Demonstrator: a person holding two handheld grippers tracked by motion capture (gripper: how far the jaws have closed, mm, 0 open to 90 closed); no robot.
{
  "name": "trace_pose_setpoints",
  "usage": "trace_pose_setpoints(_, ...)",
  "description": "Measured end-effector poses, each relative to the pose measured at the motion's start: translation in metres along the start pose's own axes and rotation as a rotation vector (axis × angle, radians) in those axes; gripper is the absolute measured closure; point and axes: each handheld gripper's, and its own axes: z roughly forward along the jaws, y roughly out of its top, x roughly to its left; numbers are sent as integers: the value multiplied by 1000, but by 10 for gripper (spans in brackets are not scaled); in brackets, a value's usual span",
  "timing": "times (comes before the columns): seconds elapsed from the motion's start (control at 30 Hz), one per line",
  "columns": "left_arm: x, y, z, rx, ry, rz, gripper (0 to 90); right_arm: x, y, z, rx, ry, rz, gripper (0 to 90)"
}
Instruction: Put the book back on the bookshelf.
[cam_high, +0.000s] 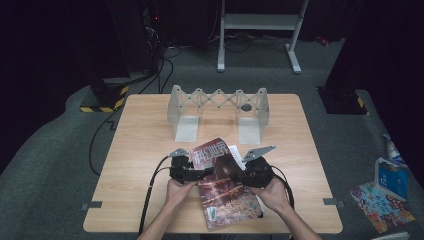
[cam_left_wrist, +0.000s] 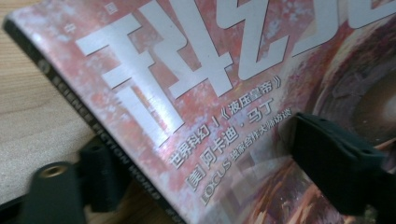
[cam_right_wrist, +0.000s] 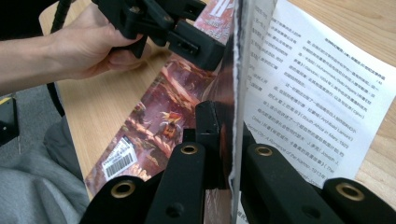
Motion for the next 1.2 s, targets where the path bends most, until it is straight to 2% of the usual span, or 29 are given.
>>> trace_pose_setpoints(0.03, -1, 1, -1, -10, 7, -10, 299, -1, -1, 0, 1, 0, 2, 881)
trace_pose_setpoints(0.13, -3, 3, -7, -29, 27, 5, 450, -2, -2, 2, 19, -15, -1, 881)
trace_pose_setpoints(0.2, -5, 3, -10, -35, 41, 37, 553, -2, -2, 3, 31, -20, -4, 880)
trace_pose_setpoints(0.27, -8, 4, -11, -25, 56, 54, 610, -2, -2, 4, 46, -27, -10, 880)
trace_pose_setpoints(0.4, -12, 8, -15, -21, 63, 74, 658, -4, -2, 7, 52, -26, -8, 879)
trace_pose_setpoints(0.6, -17, 14, -18, -24, 49, 71, 698, -8, -3, 6, 46, -14, 20, 873)
trace_pose_setpoints(0.7, -20, 15, -22, -31, 46, 85, 712, -11, -5, 5, 45, -8, 42, 849)
trace_pose_setpoints(0.9, -35, 27, -30, -38, 36, 157, 746, -18, -8, 6, 49, 22, 90, 785)
trace_pose_setpoints(1.2, -45, 46, -46, -66, 2, 185, 812, -25, -16, 8, 64, 61, 132, 707)
